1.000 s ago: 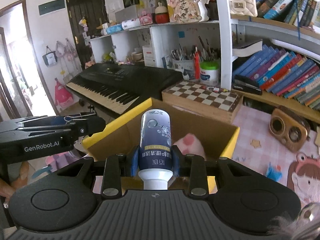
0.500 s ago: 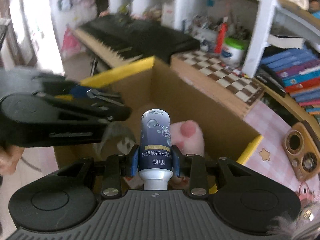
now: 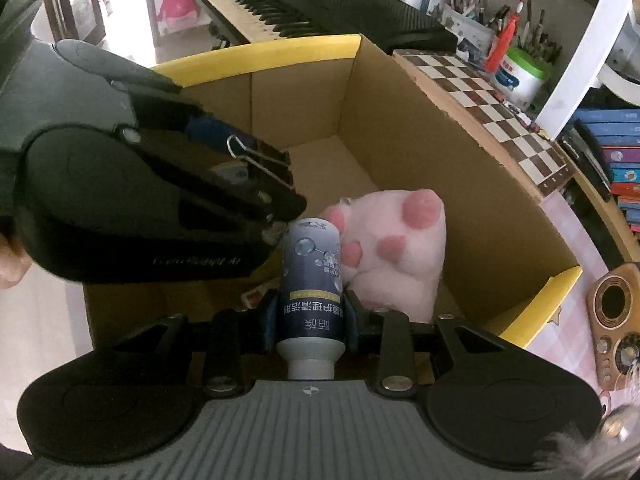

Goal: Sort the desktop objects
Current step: 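Open the left tool to drop the clip while the right tool releases the bottle into the box, then withdraw both open tools from the yellow box back over the desk mat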

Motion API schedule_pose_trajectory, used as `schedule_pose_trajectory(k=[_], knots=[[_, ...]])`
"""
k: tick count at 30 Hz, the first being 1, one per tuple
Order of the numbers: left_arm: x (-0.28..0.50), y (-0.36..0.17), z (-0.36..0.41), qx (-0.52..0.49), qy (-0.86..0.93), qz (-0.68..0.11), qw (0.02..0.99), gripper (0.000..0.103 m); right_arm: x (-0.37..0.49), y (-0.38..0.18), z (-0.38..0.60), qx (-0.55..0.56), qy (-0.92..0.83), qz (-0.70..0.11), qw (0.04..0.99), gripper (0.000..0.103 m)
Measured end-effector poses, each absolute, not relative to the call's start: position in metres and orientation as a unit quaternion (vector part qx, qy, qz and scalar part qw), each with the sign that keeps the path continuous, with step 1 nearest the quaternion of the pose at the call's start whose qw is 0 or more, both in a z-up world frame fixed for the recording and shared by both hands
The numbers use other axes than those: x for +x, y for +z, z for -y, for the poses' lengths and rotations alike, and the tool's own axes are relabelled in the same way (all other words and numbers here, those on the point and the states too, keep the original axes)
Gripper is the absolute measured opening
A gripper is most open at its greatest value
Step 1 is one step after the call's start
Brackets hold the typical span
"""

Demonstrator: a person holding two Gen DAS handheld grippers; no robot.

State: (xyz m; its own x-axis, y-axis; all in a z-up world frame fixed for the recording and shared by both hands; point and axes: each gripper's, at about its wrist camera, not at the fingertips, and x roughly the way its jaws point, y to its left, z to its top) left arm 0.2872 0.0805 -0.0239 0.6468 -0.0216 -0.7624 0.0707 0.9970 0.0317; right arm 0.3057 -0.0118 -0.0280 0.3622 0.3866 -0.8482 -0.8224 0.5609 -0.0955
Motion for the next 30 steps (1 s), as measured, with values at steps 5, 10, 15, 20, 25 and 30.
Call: schedule_pose_trajectory(k=[5, 10, 15, 20, 25, 30], knots=[[0.287, -0.024, -0.081, 0.027, -0.025, -0.419, 0.907, 0.046, 0.306, -0.029, 0.012, -0.269, 0.39, -0.414, 0.777, 0.031], [0.276, -0.017, -0.081, 0.023, -0.02, -0.382, 0.924, 0.063, 0.302, -0.026, 0.013, -0.267, 0.387, -0.406, 0.783, 0.031], [0.255, 0.003, -0.079, 0.007, -0.017, -0.33, 0.944, 0.066, 0.294, -0.009, 0.026, -0.236, 0.367, -0.376, 0.817, 0.033], [0.231, 0.03, -0.078, -0.008, -0.006, -0.281, 0.96, 0.076, 0.282, 0.019, 0.053, -0.176, 0.341, -0.341, 0.858, 0.033], [0.203, 0.049, -0.079, -0.021, 0.021, -0.229, 0.973, 0.089, 0.257, 0.047, 0.079, -0.141, 0.299, -0.276, 0.902, 0.035], [0.176, 0.06, -0.083, -0.038, 0.04, -0.202, 0.978, 0.089, 0.226, 0.065, 0.105, -0.101, 0.25, -0.234, 0.934, 0.041]])
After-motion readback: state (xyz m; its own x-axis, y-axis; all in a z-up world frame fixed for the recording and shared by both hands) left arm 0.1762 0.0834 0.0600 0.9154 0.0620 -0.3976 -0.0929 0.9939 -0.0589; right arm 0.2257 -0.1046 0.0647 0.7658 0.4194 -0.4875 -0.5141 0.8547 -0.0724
